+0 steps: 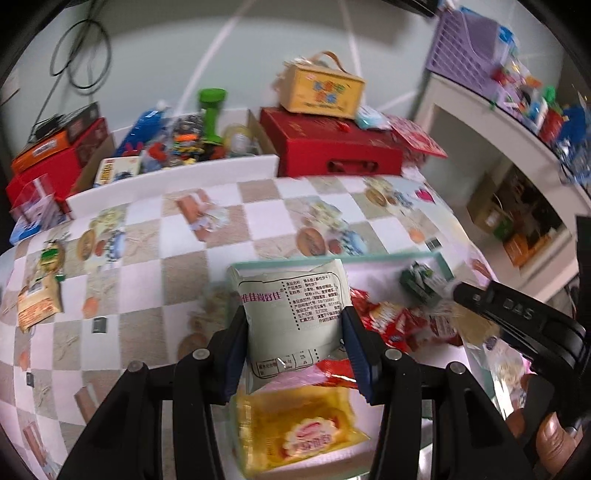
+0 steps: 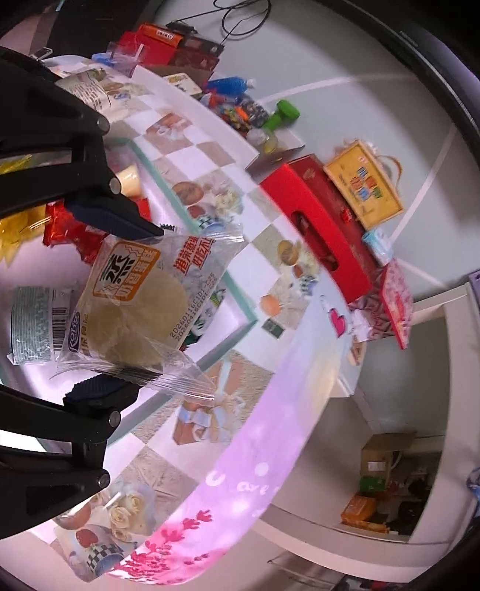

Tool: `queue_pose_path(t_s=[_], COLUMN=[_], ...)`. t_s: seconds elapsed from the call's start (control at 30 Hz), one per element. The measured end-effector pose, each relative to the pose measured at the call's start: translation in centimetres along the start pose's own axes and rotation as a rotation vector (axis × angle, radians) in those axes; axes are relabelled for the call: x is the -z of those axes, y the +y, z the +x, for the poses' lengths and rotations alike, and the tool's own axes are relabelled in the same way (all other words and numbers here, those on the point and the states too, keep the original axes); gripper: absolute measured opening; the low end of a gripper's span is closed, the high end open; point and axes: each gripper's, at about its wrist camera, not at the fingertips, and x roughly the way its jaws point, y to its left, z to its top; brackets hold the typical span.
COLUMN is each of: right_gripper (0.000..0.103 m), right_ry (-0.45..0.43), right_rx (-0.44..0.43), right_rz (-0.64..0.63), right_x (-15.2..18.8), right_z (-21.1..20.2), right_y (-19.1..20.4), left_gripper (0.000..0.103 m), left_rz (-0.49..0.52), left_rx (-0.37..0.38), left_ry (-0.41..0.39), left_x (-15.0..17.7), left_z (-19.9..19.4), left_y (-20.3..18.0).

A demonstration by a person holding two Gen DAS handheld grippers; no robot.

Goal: Organize snacks
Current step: 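Lift both held items and carry them over the tray, then lower white packet and bun into the tray, open both grippers, withdraw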

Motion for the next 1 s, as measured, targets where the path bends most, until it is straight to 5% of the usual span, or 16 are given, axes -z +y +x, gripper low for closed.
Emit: queue_pose_path(t_s=[0.57,0.8,1.0], right_gripper=[0.07,0.071,0.072], right_ry=[0.067,0.076,0.072], right_rx=[0.014,0.022,0.011], right_rz=[-0.026,-0.023,-0.017], right_x=[0.8,0.8,0.7], right_z=[1.9,2.1,1.7], right_y=[0.3,0.1,0.1], left_gripper=[0.051,0.066,0.067], left_rz=[0.052,0.04,0.001], left_rx=[-0.005,0.012,0.019], left_ry=[0.085,0.097,0.076], left_x=[1.3,1.3,0.7], left_z=[2.8,2.7,1.7], left_y=[-1.6,-1.7,-0.6])
